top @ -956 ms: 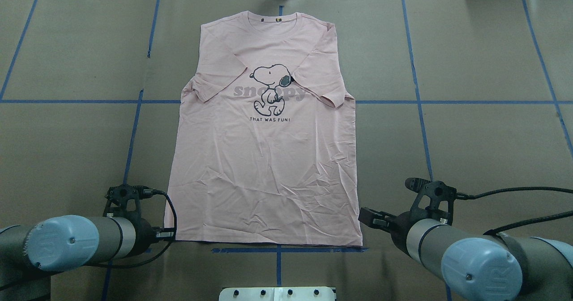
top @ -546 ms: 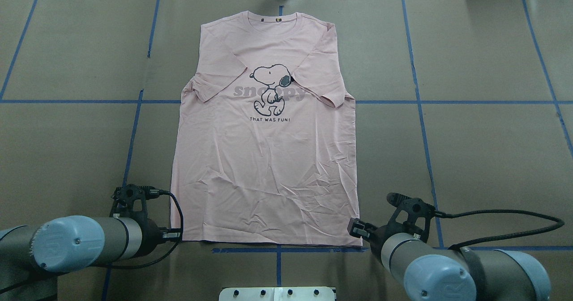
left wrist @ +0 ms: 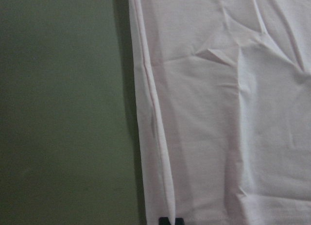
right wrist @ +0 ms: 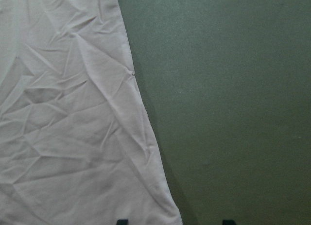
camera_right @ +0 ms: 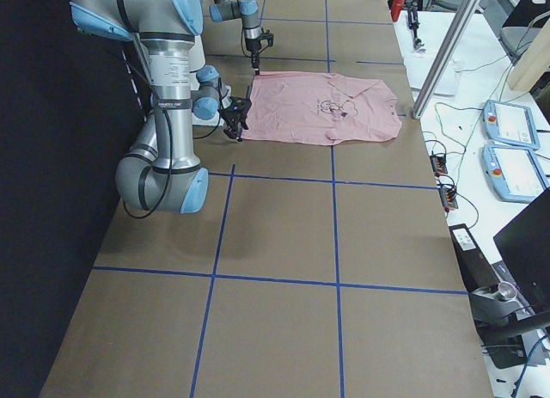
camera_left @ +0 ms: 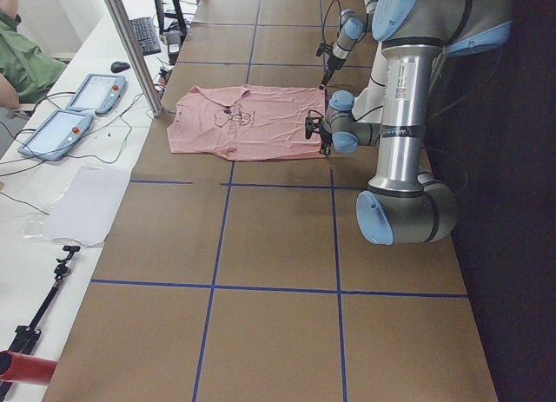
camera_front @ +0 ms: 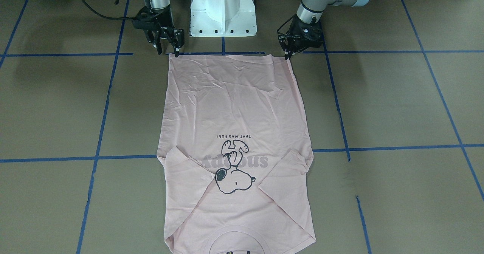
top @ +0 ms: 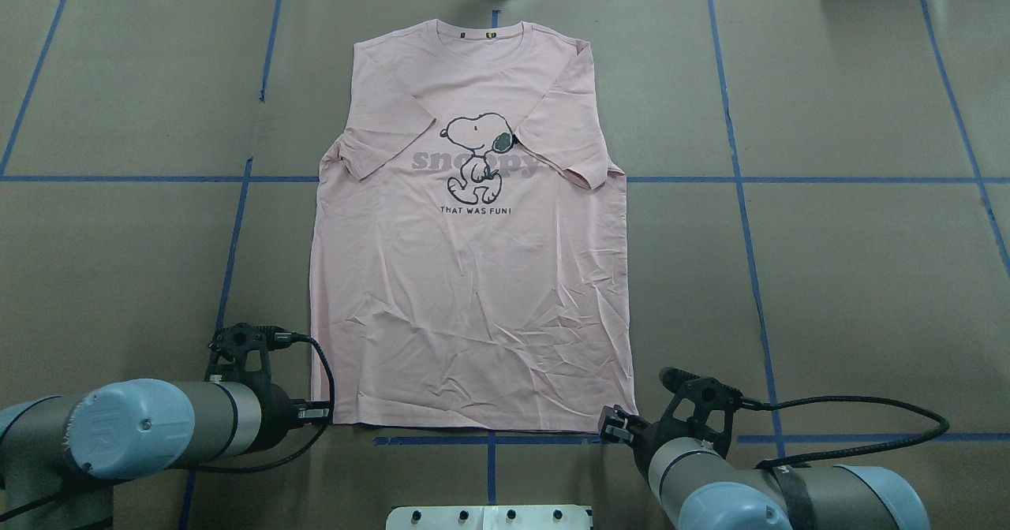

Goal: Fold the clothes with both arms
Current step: 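Grasp the hem corners with both grippers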

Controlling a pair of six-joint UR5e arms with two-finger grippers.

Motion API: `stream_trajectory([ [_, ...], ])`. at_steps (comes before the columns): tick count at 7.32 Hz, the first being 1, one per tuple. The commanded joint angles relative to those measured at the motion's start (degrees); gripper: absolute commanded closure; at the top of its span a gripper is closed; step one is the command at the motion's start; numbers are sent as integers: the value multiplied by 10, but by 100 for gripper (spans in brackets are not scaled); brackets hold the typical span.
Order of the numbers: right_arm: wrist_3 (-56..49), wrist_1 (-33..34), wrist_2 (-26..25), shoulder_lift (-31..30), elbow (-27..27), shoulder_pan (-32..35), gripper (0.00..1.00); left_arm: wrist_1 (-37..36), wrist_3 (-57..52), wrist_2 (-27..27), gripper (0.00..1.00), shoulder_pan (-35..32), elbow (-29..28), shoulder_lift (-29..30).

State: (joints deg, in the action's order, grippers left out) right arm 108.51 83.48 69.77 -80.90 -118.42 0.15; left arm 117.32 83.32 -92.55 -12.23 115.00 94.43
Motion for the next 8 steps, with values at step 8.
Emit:
stream_trajectory([
  [8, -1, -3, -14, 15, 17, -4, 52, 1, 0, 0, 100, -1, 5, -1],
])
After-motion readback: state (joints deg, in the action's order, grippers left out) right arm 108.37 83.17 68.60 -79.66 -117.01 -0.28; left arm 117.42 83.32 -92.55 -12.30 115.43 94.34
